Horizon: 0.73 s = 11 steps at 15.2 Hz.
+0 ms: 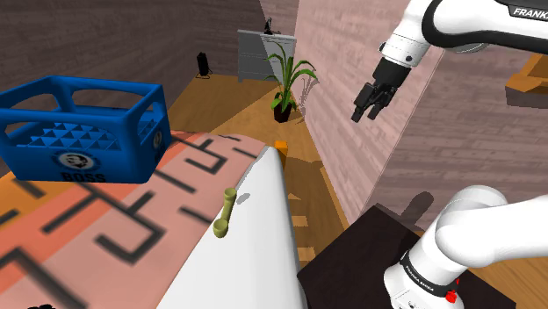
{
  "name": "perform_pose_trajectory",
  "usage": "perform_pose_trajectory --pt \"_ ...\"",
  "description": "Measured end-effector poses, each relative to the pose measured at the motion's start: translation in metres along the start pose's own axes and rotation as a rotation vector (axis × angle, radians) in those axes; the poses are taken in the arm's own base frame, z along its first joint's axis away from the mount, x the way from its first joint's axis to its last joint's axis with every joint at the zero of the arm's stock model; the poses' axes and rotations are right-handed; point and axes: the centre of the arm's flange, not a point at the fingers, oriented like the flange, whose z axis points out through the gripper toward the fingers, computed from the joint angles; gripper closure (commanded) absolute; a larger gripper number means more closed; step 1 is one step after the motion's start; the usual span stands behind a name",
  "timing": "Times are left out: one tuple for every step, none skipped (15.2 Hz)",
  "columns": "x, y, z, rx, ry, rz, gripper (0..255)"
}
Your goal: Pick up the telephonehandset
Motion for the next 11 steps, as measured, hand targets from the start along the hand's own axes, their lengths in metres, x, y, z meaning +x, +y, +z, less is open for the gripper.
perform_pose_trajectory --pt "0.000 0.000 0.000 0.000 0.000 0.000 0" --pt "0.000 -0.004 0.005 -0.001 -0.001 0.007 0" --pt "0.002 -0.011 0.014 -0.004 -0.004 0.018 0" --pt "0.004 -0.017 0.022 -0.006 -0.006 0.031 0" --pt "0.006 -0.027 0.031 -0.009 -0.009 0.045 0" --pt "0.008 -0.037 0.040 -0.012 -0.011 0.059 0" --pt "0.012 -0.046 0.049 -0.014 -0.014 0.075 0" --pt "0.013 -0.051 0.060 -0.017 -0.016 0.091 0" --pt "0.016 -0.059 0.069 -0.020 -0.019 0.106 0" --pt "0.021 -0.067 0.077 -0.023 -0.021 0.121 0" --pt "0.026 -0.078 0.087 -0.026 -0.024 0.136 0"
